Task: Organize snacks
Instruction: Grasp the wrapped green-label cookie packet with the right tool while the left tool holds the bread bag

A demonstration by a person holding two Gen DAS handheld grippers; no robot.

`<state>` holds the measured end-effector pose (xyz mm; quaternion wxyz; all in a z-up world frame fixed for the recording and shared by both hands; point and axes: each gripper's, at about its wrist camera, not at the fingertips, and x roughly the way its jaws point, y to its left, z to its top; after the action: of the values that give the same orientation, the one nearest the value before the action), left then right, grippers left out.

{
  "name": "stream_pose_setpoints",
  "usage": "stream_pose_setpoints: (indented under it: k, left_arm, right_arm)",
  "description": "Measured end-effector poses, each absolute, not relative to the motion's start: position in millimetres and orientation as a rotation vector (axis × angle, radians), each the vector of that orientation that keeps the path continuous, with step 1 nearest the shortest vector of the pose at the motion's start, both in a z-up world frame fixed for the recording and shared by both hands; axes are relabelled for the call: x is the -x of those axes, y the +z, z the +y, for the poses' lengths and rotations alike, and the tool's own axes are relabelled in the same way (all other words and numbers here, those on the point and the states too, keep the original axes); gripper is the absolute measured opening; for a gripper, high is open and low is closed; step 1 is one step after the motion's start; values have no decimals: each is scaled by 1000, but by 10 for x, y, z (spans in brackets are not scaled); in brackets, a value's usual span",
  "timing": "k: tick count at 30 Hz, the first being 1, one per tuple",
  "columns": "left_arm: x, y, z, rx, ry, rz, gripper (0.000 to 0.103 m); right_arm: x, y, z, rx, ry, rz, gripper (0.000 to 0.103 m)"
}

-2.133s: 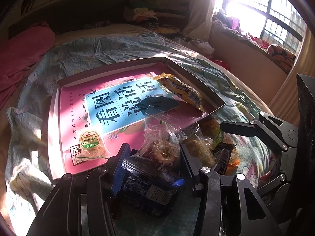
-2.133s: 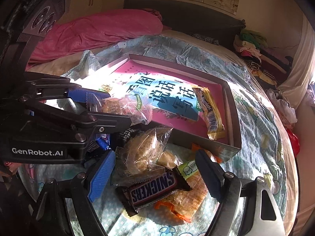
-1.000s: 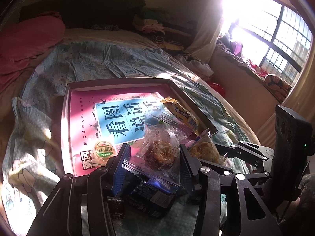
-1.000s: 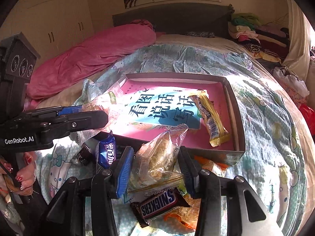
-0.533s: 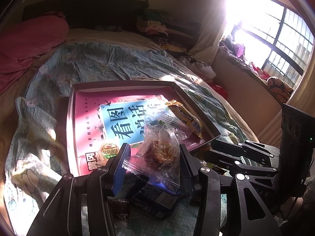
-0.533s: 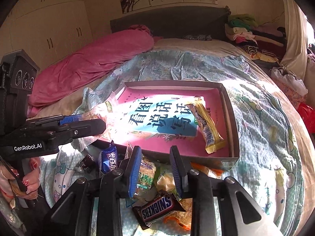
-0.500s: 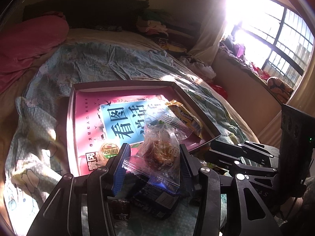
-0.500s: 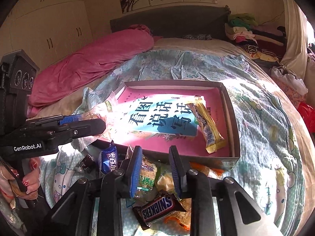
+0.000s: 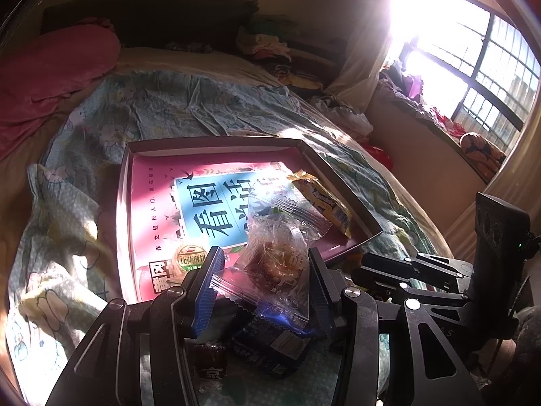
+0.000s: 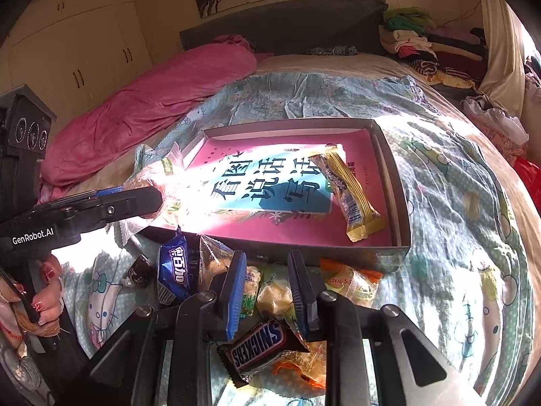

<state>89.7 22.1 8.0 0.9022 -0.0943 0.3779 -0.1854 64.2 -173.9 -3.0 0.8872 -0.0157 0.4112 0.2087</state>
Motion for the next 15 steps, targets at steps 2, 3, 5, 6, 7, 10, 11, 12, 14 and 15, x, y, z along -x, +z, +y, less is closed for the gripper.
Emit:
stream_pose_setpoints:
  k: [2,3,5,6,7,10,11,12,14,15]
  left_arm:
    - [-903,75,224,195,-385,784,51]
    - [-903,75,224,193,-385,785,51]
    - [-904,75,224,189,-383,785,51]
    - [-904,74,223,189,-384,785,51]
    - [-904,71,223,189,-384,785,51]
    - [-906,67,218,190,-387,788,51]
    - [-902,63,215,189,-386,788,51]
    - [-900,61,213,188,-386,789,51]
    - [-899,58,207,186,-387,790,51]
    - [-897,56,205,185,-387,791,51]
  right_arm:
    - [-623,-33,-1733,19,451,856,26]
    - [-612,-35,-1719,17,460,858,27]
    - [-591,-42,-1679,26,470,863,38]
    - [-575,-43,-1652,38,473,863,42]
    - [-554,-40,-1625,46,484,862,48]
    - [-500,-47,-1545,70,518,866,54]
    - [-489,-64,-1507,88,521,871,56]
    - [-476,-80,-1469,107,523,874,56]
    - [-474,-129,-1415,139,516,886,56]
    - [-485,-149,-1403,144,509,893,56]
